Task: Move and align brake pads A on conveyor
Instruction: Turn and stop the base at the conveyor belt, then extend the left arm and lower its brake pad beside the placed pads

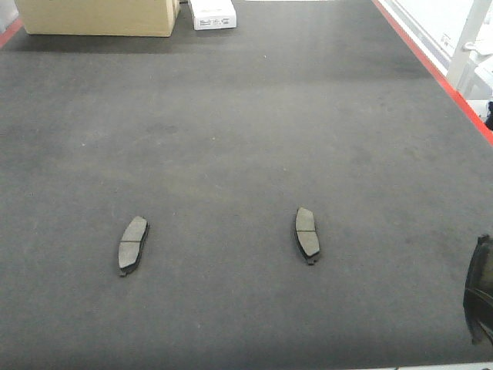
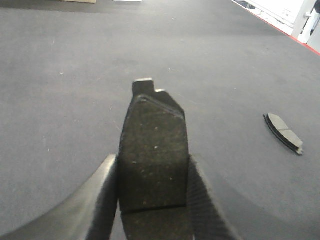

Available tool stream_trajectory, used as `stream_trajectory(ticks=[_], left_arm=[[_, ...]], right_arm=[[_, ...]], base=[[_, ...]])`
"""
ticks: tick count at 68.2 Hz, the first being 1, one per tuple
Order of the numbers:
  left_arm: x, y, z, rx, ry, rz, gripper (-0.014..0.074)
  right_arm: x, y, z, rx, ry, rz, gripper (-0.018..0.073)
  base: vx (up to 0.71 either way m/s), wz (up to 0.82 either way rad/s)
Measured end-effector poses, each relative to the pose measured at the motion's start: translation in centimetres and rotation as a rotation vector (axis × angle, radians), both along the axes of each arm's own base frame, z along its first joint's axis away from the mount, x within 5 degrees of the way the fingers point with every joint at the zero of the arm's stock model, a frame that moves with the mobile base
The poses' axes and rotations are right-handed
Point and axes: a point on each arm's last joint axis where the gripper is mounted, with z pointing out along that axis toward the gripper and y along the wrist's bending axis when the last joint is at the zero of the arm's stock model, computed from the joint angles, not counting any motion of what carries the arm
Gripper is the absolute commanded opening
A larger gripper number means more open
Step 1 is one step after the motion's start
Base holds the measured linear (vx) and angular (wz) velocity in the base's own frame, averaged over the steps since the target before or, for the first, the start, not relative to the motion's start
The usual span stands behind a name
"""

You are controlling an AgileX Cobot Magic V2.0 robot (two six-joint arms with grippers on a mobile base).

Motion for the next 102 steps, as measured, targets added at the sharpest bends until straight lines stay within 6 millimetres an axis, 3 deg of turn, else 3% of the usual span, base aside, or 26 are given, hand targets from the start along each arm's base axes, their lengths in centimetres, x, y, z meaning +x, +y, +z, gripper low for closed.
stream_trajectory(ticks=[102], left_arm=[[0.00,0.00,0.00,0.000,0.000,0.000,-0.0006]], right_arm=[[-0.01,0.00,-0.02,-0.001,0.002,0.000,0.0014]], base=[[0.01,0.01]])
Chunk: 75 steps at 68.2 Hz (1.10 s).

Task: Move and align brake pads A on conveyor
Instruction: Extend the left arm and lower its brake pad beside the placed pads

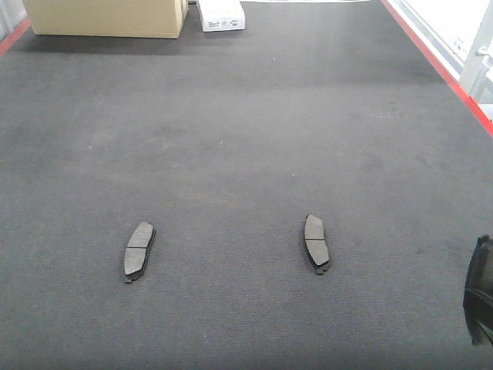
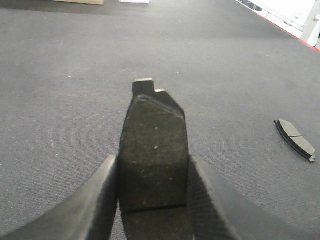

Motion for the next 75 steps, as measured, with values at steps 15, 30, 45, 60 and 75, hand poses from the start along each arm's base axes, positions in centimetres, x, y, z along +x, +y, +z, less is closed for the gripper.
stream_trajectory(ticks=[15,30,45,60,75], left_arm=[[0.6,-0.5,0.5,-0.037,-0.044,-0.029,-0.0005],[4.8,-2.8,-0.2,0.064,0.063,-0.116,0.0001],[10.1,-6.3,0.7,0.192,0.147,-0.253,0.0007],[14.8,-11.8,-0.4,0.254,0.260,-0.395,0.0011],[19.2,-16.7,-2.9,0.256,0.480,-0.417,0.0019]], right_arm=[[0.0,0.0,0.0,0.000,0.000,0.000,0.0014],[0.0,0.0,0.0,0.000,0.000,0.000,0.0014],[0.0,0.0,0.0,0.000,0.000,0.000,0.0014],[0.0,0.0,0.0,0.000,0.000,0.000,0.0014],[0.0,0.0,0.0,0.000,0.000,0.000,0.0014]], base=[[0.00,0.00],[0.00,0.00],[0.00,0.00],[0.00,0.00],[0.00,0.00]])
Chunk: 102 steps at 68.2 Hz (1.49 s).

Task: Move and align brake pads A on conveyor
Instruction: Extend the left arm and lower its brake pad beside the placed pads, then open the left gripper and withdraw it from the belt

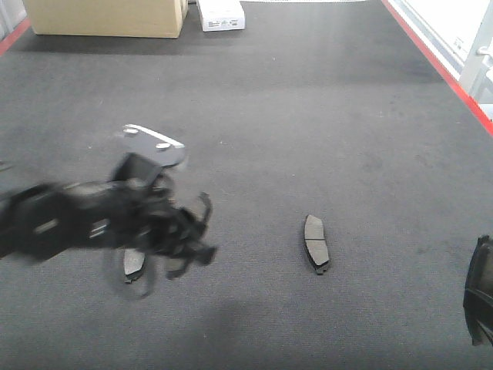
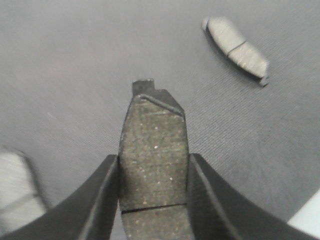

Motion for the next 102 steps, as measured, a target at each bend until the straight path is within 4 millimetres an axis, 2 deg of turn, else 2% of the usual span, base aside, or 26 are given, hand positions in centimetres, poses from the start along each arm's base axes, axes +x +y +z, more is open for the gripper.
stream_trajectory(ticks=[20,27,36,57,68,81,102], left_arm=[[4.9,-3.1,-3.8,-0.010,0.202,0.161,0.0028],[6.3,-3.0,-5.2,-0.016,0.254,0.236,0.0035],[7.6,-2.0,-6.8,-0.007,0.308,0.312,0.0043],[8.3,-1.7,-8.6,0.010,0.341,0.340,0.0098],[8.5,-1.8,-9.5,0.012,0.344,0.345,0.0193],[8.8,-1.9,-9.5,-0.003,0.322,0.345,0.0327],[9.1,-2.0,-9.3,-0.027,0.291,0.347,0.0437]], right_arm=[[0.0,0.0,0.0,0.000,0.000,0.000,0.0014],[0.0,0.0,0.0,0.000,0.000,0.000,0.0014],[0.0,0.0,0.0,0.000,0.000,0.000,0.0014],[0.0,0.0,0.0,0.000,0.001,0.000,0.0014],[0.0,0.0,0.0,0.000,0.001,0.000,0.0014],[0.0,0.0,0.0,0.000,0.001,0.000,0.0014],[0.0,0.0,0.0,-0.001,0.002,0.000,0.0014]], base=[[0.00,0.00],[0.00,0.00],[0.00,0.00],[0.00,0.00],[0.00,0.00],[0.00,0.00],[0.00,0.00]])
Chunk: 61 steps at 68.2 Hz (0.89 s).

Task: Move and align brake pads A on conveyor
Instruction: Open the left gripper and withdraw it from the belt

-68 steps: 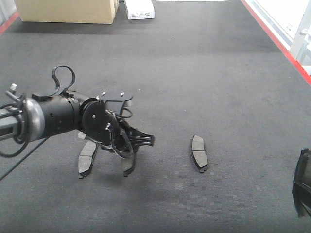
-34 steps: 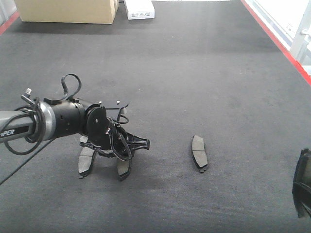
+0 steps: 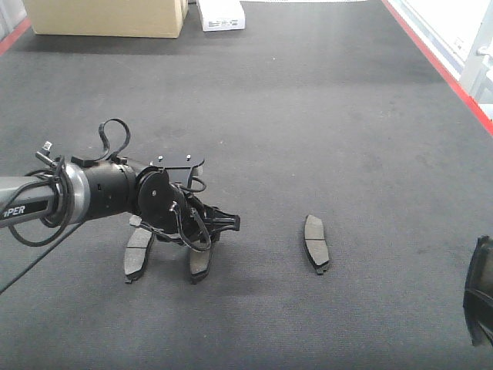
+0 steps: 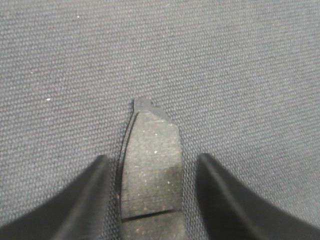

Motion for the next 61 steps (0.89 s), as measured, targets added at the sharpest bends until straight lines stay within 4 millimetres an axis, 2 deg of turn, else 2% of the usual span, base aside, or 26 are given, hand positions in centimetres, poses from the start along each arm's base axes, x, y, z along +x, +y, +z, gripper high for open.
stream_trajectory(ticks=[12,19,27,30,39,51,61], left_arm=[[-0.1,0.1,0.7,0.005,-0.017,-0.009,0.0427],[-0.3,0.4,2.7,0.000,-0.074,-0.024,0.0404],[-1.6,1.3,5.1,-0.002,-0.155,-0.045,0.0350],[-2.5,1.9,6.0,-0.002,-0.187,-0.054,0.0322],[-5.5,3.8,6.9,0.025,-0.230,-0.083,0.0216],[-10.4,6.8,8.2,0.025,-0.336,-0.117,0.0070],[-14.3,8.9,9.4,-0.022,-0.436,-0.116,-0.0008]], right_arm=[[0.0,0.0,0.0,0.000,0.000,0.000,0.0014],[0.0,0.0,0.0,0.000,0.000,0.000,0.0014],[0.0,0.0,0.0,0.000,0.000,0.000,0.0014],[0.0,0.0,0.0,0.000,0.000,0.000,0.0014],[0.0,0.0,0.0,0.000,0.000,0.000,0.0014],[0.0,0.0,0.0,0.000,0.000,0.000,0.0014],[0.0,0.0,0.0,0.000,0.000,0.000,0.0014]], base=[[0.00,0.00],[0.00,0.00],[0.00,0.00],[0.00,0.00],[0.00,0.00],[0.00,0.00],[0.00,0.00]])
